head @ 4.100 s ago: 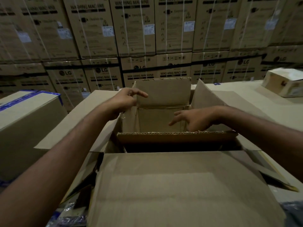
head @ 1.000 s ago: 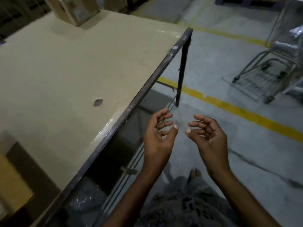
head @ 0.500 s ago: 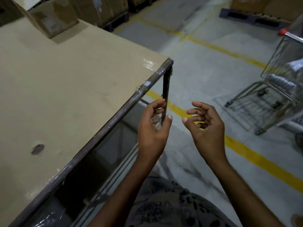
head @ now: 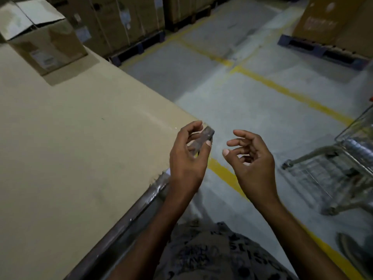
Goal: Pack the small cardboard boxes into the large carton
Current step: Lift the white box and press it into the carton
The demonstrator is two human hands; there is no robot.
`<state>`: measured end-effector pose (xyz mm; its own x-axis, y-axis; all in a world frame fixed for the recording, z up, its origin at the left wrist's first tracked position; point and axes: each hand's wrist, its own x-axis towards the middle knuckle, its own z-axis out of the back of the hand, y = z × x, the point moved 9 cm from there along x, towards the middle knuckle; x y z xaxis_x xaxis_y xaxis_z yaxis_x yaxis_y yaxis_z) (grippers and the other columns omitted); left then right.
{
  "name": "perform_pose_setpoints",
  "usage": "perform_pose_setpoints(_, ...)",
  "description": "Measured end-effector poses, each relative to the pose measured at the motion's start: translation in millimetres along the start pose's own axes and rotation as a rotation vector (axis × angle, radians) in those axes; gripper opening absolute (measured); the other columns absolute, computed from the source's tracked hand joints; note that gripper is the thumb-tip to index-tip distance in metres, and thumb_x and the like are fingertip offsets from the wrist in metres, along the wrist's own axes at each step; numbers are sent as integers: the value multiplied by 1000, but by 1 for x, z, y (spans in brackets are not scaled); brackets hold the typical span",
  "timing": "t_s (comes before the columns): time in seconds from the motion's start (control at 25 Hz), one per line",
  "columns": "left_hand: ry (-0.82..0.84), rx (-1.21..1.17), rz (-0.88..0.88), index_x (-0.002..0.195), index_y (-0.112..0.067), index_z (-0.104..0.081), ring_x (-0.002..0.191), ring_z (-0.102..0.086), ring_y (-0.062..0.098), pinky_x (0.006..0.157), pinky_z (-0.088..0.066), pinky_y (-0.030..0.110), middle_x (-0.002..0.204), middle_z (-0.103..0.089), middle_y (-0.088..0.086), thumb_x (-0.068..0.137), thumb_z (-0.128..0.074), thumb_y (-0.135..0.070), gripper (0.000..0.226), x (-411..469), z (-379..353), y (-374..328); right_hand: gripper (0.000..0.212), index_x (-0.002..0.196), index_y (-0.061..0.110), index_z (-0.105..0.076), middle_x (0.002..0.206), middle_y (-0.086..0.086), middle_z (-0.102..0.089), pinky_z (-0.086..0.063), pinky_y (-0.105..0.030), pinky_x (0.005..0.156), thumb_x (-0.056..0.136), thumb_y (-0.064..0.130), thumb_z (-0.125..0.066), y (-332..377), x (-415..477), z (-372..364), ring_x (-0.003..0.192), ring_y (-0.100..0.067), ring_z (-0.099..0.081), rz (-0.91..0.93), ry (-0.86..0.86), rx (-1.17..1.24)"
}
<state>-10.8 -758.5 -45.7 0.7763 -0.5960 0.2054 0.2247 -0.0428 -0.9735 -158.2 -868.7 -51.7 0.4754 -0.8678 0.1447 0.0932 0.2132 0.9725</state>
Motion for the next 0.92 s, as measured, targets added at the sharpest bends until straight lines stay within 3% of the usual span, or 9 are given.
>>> perform_pose_setpoints(0.16, 2, -105, 120, 133, -31, -56, 119, -64, 10, 91, -54, 27, 130, -64, -15, 92, -73, -10, 50, 67, -23, 23, 36, 125, 19, -65, 105, -3, -76, -52, -22, 73, 92, 8, -74, -23, 81, -15, 89, -13, -70, -188, 28, 171)
perform_pose_setpoints(0.32, -134, -284, 330, 129, -20, -62, 109, -69, 7, 92, -55, 29, 125, -70, -5, 94, -70, -5, 39, 126, -45, 66, 28, 124, 17, -68, 108, -11, -76, -49, -30, 74, 96, 14, -67, -61, 164, -34, 87, -17, -70, -386, 132, 304)
perform_pose_setpoints(0.56, -357, -416, 440, 123, -19, -67, 113, -71, 18, 90, -54, 34, 120, -75, -3, 95, -68, -23, 28, 223, -97, 109, 25, 123, 19, -68, 109, -6, -78, -47, -29, 75, 99, 17, -61, -121, 307, -63, 86, -15, -69, -513, 381, 299)
perform_pose_setpoints(0.68, -466, -384, 416, 124, -21, -66, 115, -70, 17, 89, -54, 32, 123, -74, -4, 89, -67, -30, 37, 284, -130, 118, 26, 123, 20, -68, 109, -6, -77, -48, -32, 77, 97, 16, -64, -121, 390, -67, 89, -15, -70, -396, 516, 184)
perform_pose_setpoints(0.76, -550, -246, 326, 130, -20, -62, 118, -67, 15, 94, -52, 32, 128, -71, -3, 91, -69, -25, 40, 322, -138, 112, 31, 125, 19, -65, 108, -3, -76, -50, -30, 77, 94, 16, -69, -104, 444, -75, 92, -13, -69, -222, 600, 126)
perform_pose_setpoints(0.92, -595, 515, 83, 152, -20, -46, 146, -41, 12, 118, -36, 43, 155, -48, -4, 94, -71, -17, 63, 396, -137, 75, 49, 132, 26, -56, 124, 9, -65, -52, -32, 82, 89, 25, -77, -54, 532, -116, 106, -12, -63, 323, 706, -115)
